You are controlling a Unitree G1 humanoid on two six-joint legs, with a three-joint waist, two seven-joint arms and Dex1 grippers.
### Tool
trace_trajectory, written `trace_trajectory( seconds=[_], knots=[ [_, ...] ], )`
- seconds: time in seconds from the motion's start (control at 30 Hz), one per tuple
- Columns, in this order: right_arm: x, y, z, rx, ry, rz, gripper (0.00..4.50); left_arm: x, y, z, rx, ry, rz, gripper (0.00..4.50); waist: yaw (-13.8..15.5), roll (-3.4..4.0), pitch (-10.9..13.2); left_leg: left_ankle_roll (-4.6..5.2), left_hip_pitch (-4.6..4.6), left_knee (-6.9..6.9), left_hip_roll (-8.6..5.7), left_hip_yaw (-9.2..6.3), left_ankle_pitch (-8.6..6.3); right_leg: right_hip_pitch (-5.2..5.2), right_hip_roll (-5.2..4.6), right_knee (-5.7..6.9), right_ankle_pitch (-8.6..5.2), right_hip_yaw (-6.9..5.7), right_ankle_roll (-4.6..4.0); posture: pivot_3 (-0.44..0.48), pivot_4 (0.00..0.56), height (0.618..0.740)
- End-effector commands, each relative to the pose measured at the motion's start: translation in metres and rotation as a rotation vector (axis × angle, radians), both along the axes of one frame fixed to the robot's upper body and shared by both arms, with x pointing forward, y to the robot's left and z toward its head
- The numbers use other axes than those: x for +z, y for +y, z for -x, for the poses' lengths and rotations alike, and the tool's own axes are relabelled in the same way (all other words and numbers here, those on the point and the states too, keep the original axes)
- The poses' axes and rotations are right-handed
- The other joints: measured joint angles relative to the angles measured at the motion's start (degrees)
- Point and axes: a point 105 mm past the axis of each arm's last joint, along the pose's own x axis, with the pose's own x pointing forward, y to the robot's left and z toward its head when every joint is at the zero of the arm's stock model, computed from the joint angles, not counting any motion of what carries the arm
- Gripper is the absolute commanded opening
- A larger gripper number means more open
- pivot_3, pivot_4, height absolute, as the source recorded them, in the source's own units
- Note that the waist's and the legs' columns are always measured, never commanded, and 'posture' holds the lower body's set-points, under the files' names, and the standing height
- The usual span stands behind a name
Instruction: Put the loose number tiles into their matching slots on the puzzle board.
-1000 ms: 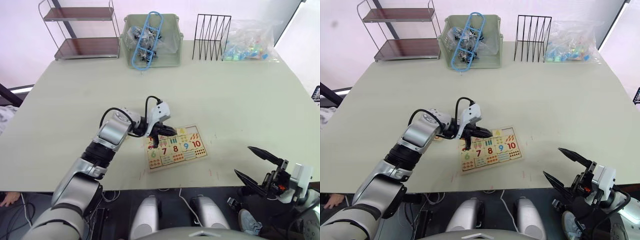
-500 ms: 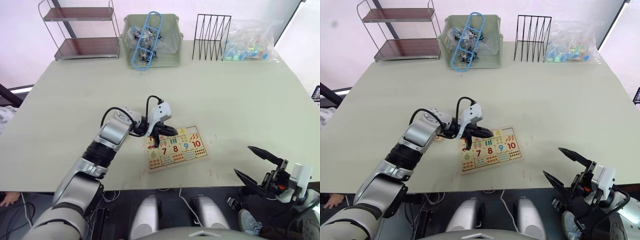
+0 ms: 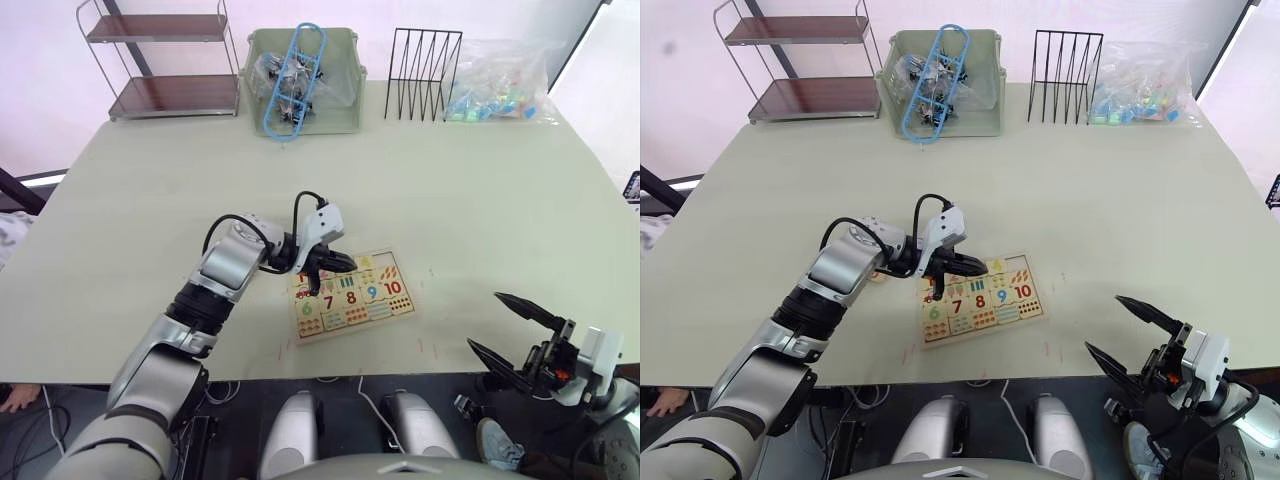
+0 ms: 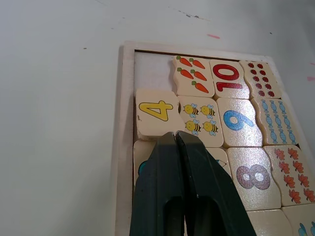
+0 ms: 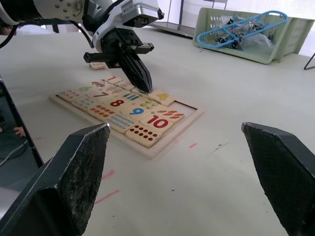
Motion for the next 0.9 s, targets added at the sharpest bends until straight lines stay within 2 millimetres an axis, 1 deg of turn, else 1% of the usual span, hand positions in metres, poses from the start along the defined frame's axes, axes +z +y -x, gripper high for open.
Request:
trace_trajectory(
  seconds=[0.03,0.43,0.57,0.67,0.8,0.9],
  knots=[
    [0.006,0.001,0.001,0.002,-0.040,-0.001,4.50,0.007,-0.005,-0.001,-0.020,-0.037,0.003,0.09,0.00,0.00,0.00,0.00,0.00,0.00,0.00,0.00,0.00,0.00,0.00,0.00,0.00,0.00,0.00,0.000,0.150,0.740],
    [0.005,0.001,0.001,0.005,-0.038,0.000,4.50,0.007,-0.005,-0.002,-0.017,-0.040,0.004,0.09,0.00,0.00,0.00,0.00,0.00,0.00,0.00,0.00,0.00,0.00,0.00,0.00,0.00,0.00,0.00,0.000,0.150,0.740],
    [0.005,0.001,0.001,0.004,-0.039,-0.003,4.50,0.011,-0.004,-0.002,-0.016,-0.047,0.019,0.09,0.00,0.00,0.00,0.00,0.00,0.00,0.00,0.00,0.00,0.00,0.00,0.00,0.00,0.00,0.00,0.000,0.150,0.740],
    [0.005,0.001,0.002,0.004,-0.039,-0.003,4.50,0.018,-0.002,-0.001,-0.009,-0.054,0.056,0.09,0.00,0.00,0.00,0.00,0.00,0.00,0.00,0.00,0.00,0.00,0.00,0.00,0.00,0.00,0.00,0.000,0.150,0.740],
    [0.005,0.002,0.003,0.005,-0.036,-0.004,4.50,0.040,0.003,0.006,0.017,-0.030,0.205,0.09,-0.13,0.00,0.00,0.00,0.00,-0.01,0.01,-0.01,0.00,0.00,0.00,0.00,0.00,-0.01,0.00,0.000,0.150,0.740],
    [0.004,0.004,0.004,0.007,-0.031,-0.006,4.50,0.046,0.011,0.012,0.057,-0.033,0.271,0.09,-0.10,0.01,-0.01,0.00,0.01,-0.01,0.02,-0.02,0.00,0.00,0.00,0.00,0.00,-0.01,0.00,0.000,0.150,0.740]
  ],
)
